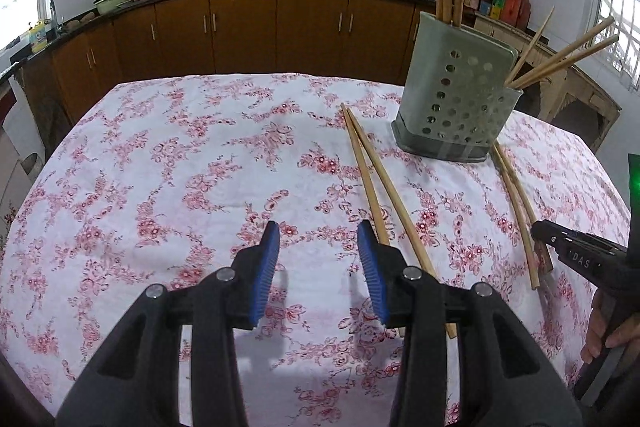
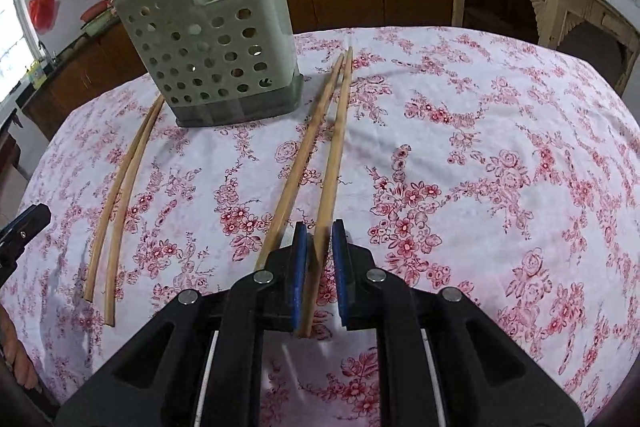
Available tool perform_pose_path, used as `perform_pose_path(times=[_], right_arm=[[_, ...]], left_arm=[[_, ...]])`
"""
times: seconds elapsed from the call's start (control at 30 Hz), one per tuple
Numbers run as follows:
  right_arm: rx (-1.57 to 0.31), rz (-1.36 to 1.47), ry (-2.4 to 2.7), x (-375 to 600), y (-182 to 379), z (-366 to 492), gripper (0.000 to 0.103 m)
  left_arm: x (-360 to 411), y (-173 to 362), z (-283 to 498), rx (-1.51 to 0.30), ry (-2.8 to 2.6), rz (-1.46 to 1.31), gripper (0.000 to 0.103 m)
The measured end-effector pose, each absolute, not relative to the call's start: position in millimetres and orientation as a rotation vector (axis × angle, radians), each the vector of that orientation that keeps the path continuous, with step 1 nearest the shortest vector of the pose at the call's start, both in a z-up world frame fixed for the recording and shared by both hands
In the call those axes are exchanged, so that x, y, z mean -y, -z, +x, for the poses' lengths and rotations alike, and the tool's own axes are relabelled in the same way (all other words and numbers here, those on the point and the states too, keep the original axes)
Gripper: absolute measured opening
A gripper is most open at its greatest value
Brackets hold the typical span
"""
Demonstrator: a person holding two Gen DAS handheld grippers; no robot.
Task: Organize utensils
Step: 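Move both open tools back down to the loose chopsticks on the cloth, then close the left tool on a chopstick while the right tool grasps another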
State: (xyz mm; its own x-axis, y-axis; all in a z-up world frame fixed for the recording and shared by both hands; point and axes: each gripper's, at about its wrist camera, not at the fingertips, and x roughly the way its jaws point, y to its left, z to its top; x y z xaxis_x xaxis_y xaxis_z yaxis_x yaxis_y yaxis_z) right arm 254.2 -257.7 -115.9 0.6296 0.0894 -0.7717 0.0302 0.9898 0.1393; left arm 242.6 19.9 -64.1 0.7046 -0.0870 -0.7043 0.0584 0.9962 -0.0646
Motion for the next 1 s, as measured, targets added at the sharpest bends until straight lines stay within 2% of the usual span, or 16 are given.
perform_pose_path(times=[0.1,0.23,0.63,0.73,0.8,0.83,0.9,1.0], right_arm=[[-0.881,0.118,-0.026,254.3,116.3,255.0,0.014],[-0.878,0.114,-0.016,257.2,116.1,255.4,0.008],[-0.873,0.291,0.215,335.9,115.1,257.4,0.008],[-0.87,0.283,0.199,333.8,115.4,256.1,0.008],[-0.87,0.274,0.174,329.3,115.6,256.1,0.008],[-0.869,0.264,0.168,327.1,114.9,257.0,0.008],[-0.869,0.239,0.141,320.5,114.4,258.4,0.008],[-0.867,0.202,0.124,313.6,112.4,261.2,0.008]], left_arm=[[-17.0,65.8,244.6,-0.795,0.087,-0.044,0.041],[-12.1,68.3,246.9,-0.808,0.101,-0.051,0.041],[18.7,84.4,259.1,-0.866,0.144,0.001,0.039],[25.3,90.4,265.3,-0.883,0.131,0.021,0.033],[27.6,94.9,268.8,-0.897,0.119,0.032,0.02],[27.6,98.1,271.2,-0.909,0.113,0.032,0.018],[24.7,101.0,273.5,-0.909,0.092,0.035,0.009],[8.9,100.5,281.2,-0.915,0.067,0.02,0.009]])
